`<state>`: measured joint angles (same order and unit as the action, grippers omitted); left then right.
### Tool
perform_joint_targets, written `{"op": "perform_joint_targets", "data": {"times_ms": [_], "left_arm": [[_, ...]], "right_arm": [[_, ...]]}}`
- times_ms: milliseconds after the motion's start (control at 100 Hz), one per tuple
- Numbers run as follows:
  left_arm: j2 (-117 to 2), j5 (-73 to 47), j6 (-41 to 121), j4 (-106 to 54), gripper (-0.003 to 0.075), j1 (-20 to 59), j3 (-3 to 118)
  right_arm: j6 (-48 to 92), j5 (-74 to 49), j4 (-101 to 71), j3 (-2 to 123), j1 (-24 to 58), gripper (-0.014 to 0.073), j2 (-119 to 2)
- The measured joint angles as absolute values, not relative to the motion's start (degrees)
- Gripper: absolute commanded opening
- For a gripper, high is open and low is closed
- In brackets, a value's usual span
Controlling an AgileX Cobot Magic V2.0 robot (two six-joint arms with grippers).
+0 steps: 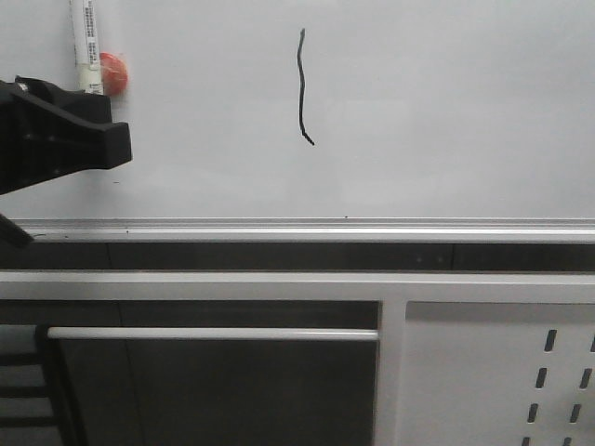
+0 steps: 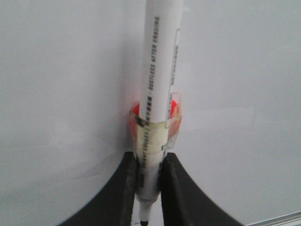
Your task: Write number 1 on whiteboard
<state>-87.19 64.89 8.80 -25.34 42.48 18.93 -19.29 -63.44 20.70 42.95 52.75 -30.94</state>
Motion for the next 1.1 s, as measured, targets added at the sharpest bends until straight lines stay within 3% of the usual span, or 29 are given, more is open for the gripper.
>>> {"op": "perform_joint_targets", "data": {"times_ms": [610, 880, 1100], "left_arm": [[-87.2, 64.9, 8.8, -24.8, -0.0012, 42.2, 18.9], [-87.2, 64.9, 8.8, -24.8, 0.0171, 42.1, 18.9], [-87.2, 65.2, 8.8, -24.8, 0.0204, 42.1, 18.9]], "right_arm": [[-19.3, -63.4, 20.7, 42.9, 52.8, -0.0053, -30.9], [-19.3, -63.4, 20.7, 42.9, 52.8, -0.0053, -30.9], [-19.3, -63.4, 20.7, 42.9, 52.8, -0.0053, -30.9]]}}
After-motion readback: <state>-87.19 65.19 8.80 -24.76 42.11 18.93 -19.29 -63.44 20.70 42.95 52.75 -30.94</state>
